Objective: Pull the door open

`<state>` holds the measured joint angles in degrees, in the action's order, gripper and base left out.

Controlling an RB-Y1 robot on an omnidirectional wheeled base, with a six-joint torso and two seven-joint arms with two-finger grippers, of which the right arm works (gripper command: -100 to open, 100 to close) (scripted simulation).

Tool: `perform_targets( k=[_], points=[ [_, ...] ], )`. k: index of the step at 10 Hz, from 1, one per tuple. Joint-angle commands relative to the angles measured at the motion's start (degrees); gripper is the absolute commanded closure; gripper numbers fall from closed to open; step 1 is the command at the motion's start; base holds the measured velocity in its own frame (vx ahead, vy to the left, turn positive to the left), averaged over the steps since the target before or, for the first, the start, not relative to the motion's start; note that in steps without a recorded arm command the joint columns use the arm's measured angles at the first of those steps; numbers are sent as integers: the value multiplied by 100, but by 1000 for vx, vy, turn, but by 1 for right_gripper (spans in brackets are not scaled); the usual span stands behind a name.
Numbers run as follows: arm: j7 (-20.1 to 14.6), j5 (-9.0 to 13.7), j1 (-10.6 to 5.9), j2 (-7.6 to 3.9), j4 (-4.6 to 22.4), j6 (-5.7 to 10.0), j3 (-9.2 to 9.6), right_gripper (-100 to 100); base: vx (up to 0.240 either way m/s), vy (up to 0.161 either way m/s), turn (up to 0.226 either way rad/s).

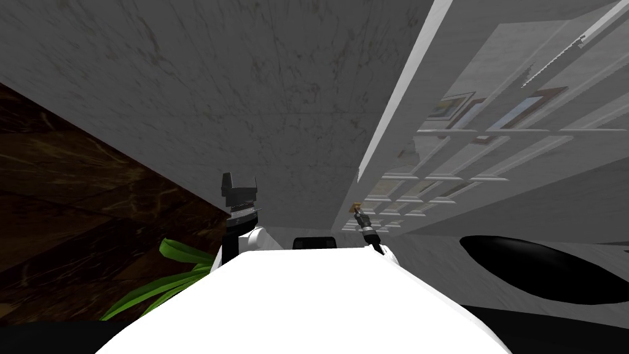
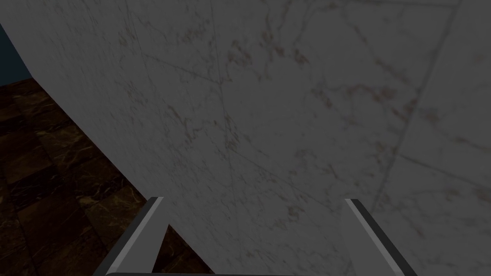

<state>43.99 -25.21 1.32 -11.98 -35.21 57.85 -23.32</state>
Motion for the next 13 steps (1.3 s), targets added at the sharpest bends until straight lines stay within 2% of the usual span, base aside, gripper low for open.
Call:
perform_targets(
  k=[1,3,7,8,12,13],
  points=[
    [-276,-10,-18,-6,58,13,-28,100,-19,-7,15],
    [-486,-23,-40,-12,95,25,-47,100,-23,-7,19],
    [-1137,-68,-121,-32,226,71,-118,100,-25,-9,22],
    [-1169,-68,-121,-32,226,71,-118,100,-20,-5,12],
    [-1816,-116,-206,-54,365,119,-192,100,-25,-9,23],
    [-1858,-116,-206,-54,365,119,-192,100,-19,-4,12]
  ],
)
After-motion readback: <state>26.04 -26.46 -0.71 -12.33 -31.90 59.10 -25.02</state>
